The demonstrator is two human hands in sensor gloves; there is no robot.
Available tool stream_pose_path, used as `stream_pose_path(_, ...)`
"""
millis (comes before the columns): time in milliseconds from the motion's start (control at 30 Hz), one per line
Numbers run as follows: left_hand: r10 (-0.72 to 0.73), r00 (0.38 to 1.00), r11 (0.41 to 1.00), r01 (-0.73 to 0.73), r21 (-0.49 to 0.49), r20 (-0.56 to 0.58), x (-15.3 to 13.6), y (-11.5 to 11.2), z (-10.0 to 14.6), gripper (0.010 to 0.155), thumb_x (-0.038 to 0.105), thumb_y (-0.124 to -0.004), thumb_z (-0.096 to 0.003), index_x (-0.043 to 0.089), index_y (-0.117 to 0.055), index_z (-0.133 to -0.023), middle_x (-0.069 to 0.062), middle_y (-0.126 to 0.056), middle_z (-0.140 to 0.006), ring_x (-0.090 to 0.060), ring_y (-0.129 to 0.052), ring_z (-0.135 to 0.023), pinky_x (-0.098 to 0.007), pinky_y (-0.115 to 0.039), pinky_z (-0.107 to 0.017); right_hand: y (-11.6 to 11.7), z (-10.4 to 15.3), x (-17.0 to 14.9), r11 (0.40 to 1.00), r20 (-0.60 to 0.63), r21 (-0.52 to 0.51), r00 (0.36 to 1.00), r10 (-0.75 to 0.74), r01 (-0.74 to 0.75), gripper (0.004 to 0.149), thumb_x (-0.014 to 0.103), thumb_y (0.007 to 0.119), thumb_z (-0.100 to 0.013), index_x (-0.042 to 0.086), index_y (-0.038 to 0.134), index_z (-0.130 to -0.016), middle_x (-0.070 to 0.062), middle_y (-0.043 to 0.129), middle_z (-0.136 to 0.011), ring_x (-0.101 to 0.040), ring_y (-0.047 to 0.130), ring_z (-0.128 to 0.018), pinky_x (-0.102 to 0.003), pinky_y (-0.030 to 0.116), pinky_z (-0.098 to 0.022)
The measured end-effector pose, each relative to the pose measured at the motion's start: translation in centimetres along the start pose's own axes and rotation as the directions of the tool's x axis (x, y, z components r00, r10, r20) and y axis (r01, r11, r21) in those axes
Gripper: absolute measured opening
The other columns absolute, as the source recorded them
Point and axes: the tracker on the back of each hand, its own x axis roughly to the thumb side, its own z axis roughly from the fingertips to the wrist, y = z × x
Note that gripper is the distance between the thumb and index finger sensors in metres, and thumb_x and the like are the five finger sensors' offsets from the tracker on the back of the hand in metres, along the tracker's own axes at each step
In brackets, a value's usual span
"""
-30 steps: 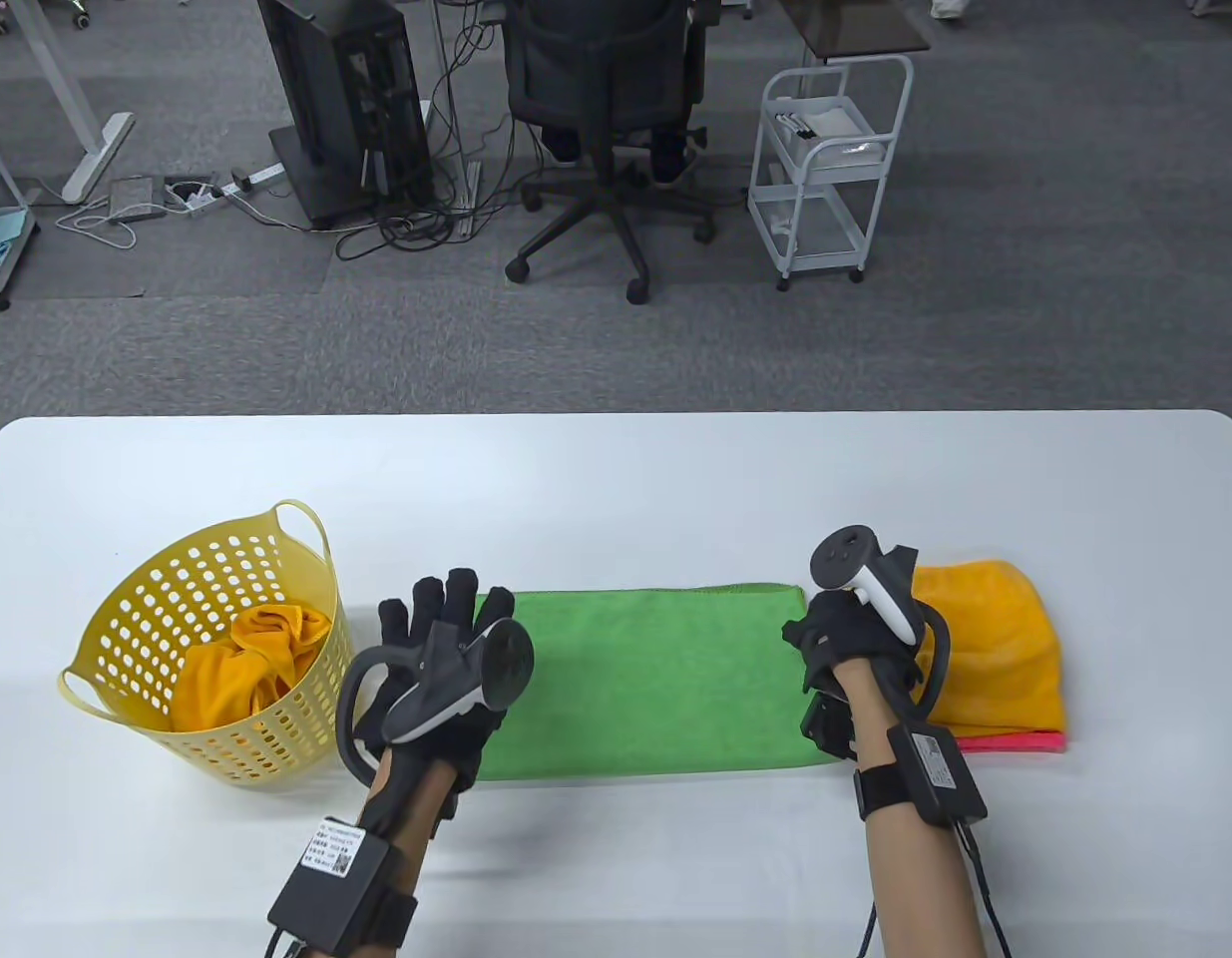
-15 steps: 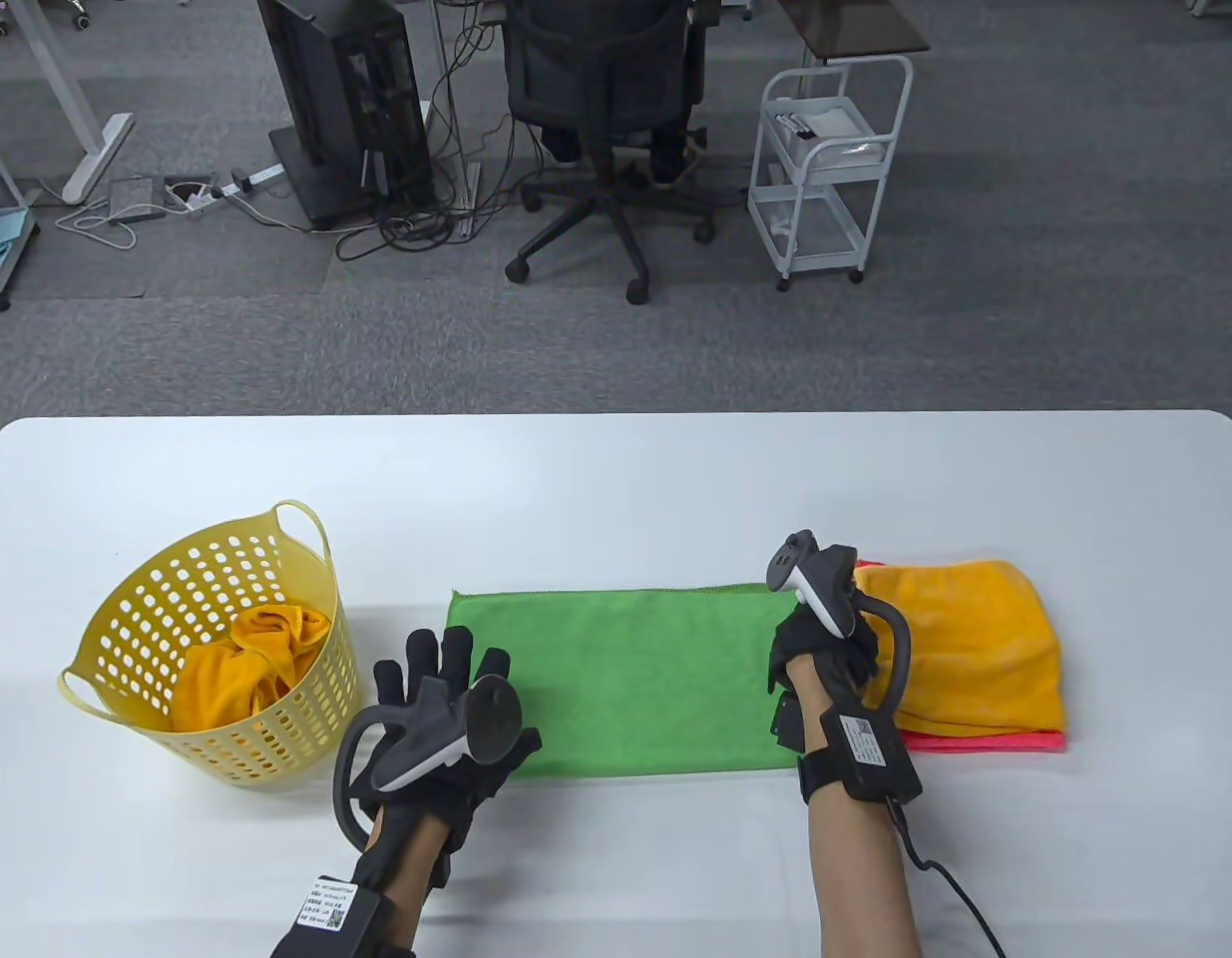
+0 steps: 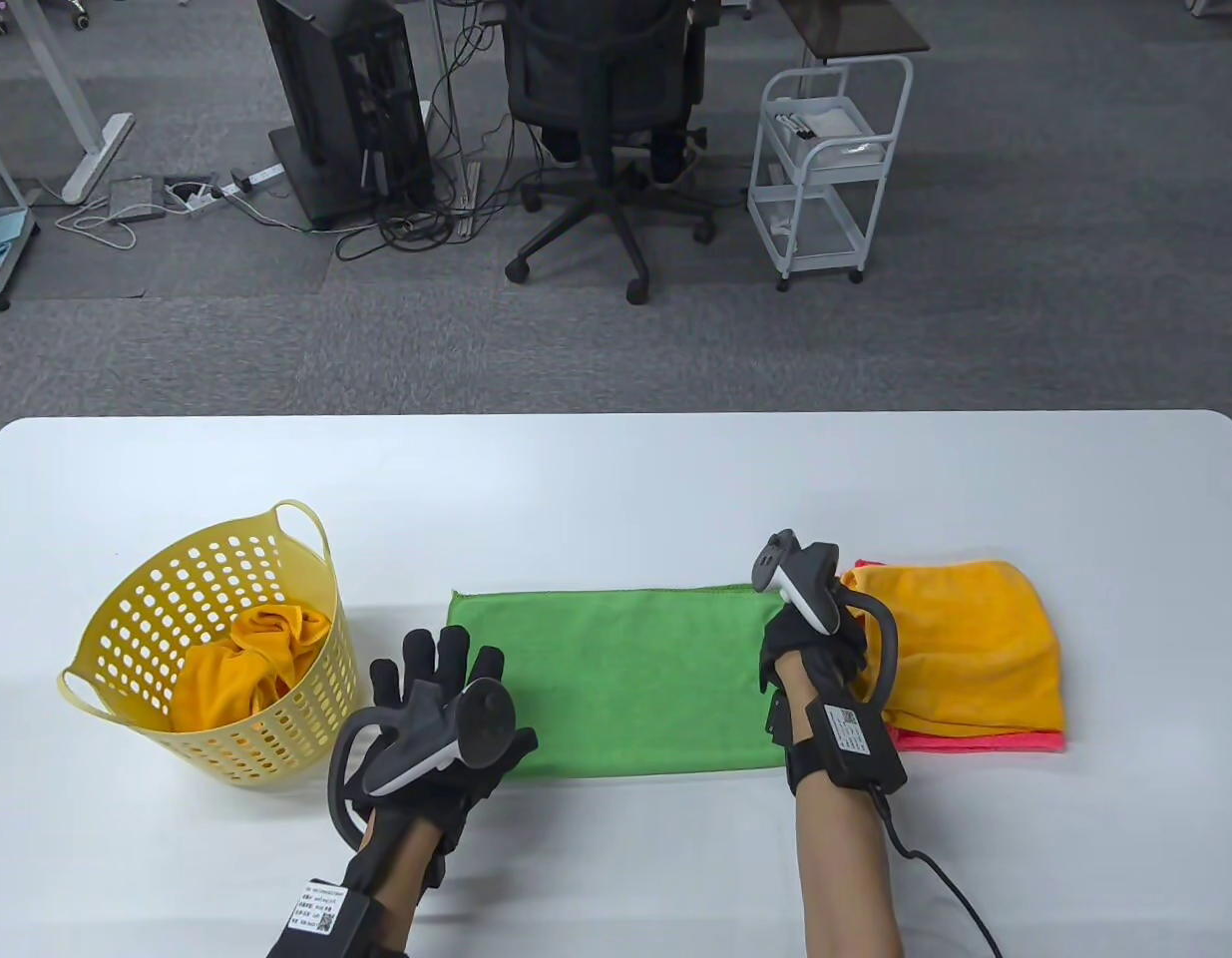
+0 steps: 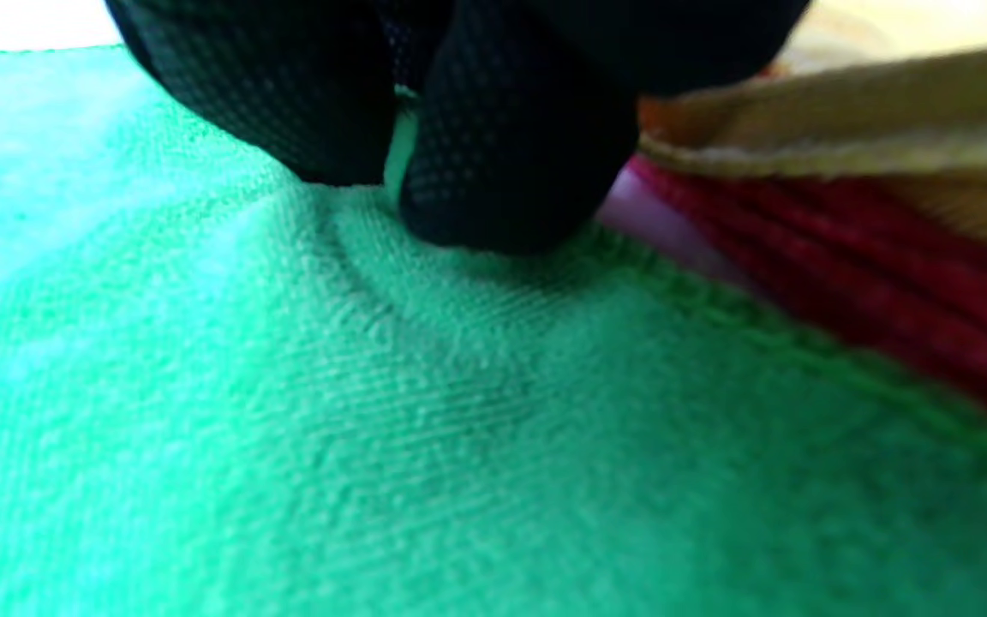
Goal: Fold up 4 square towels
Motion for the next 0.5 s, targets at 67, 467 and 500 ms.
stream_pose_path(67, 0.004, 1.000, 1.000, -0.004, 0.011, 0.005, 0.0, 0.0, 0.2, 0.088, 0.068, -0.055, -0.0545, 0.020, -0.023, -0.120, -0.025, -0.010, -0.123, -0.057, -0.006, -0.109, -0.074, -0.012, -0.074, -0.2, 0.5, 0.2, 1.000, 0.002, -0.020, 1.000, 0.011, -0.011, 0.042, 0.035, 0.092, -0.057, 0.014, 0.085, -0.092, -0.018, 0.090, -0.086, -0.023, 0.102, -0.054, -0.032, 0.084, -0.037)
stream_pose_path(467, 0.018, 1.000, 1.000, -0.018, -0.006, 0.002, -0.2, 0.1, 0.6, 0.090, 0.070, -0.054, -0.0536, 0.020, -0.020, -0.120, -0.025, -0.007, -0.122, -0.057, -0.004, -0.109, -0.075, -0.012, -0.074, -1.9, 1.6, -0.4, 0.978, 0.164, 0.110, 0.968, -0.192, 0.175, 0.045, 0.032, 0.078, -0.063, 0.011, 0.063, -0.100, -0.032, 0.076, -0.104, -0.029, 0.108, -0.060, -0.036, 0.090, -0.037)
stream_pose_path(500, 0.015, 1.000, 1.000, -0.015, -0.015, 0.007, -0.2, 0.1, 0.6, 0.091, 0.071, -0.054, -0.0533, 0.020, -0.019, -0.120, -0.025, -0.005, -0.122, -0.057, -0.002, -0.108, -0.075, -0.011, -0.073, -1.8, 1.6, -0.5, 0.977, 0.173, 0.112, 0.964, -0.199, 0.182, 0.046, 0.033, 0.078, -0.063, 0.010, 0.063, -0.100, -0.031, 0.079, -0.101, -0.025, 0.109, -0.055, -0.033, 0.090, -0.033)
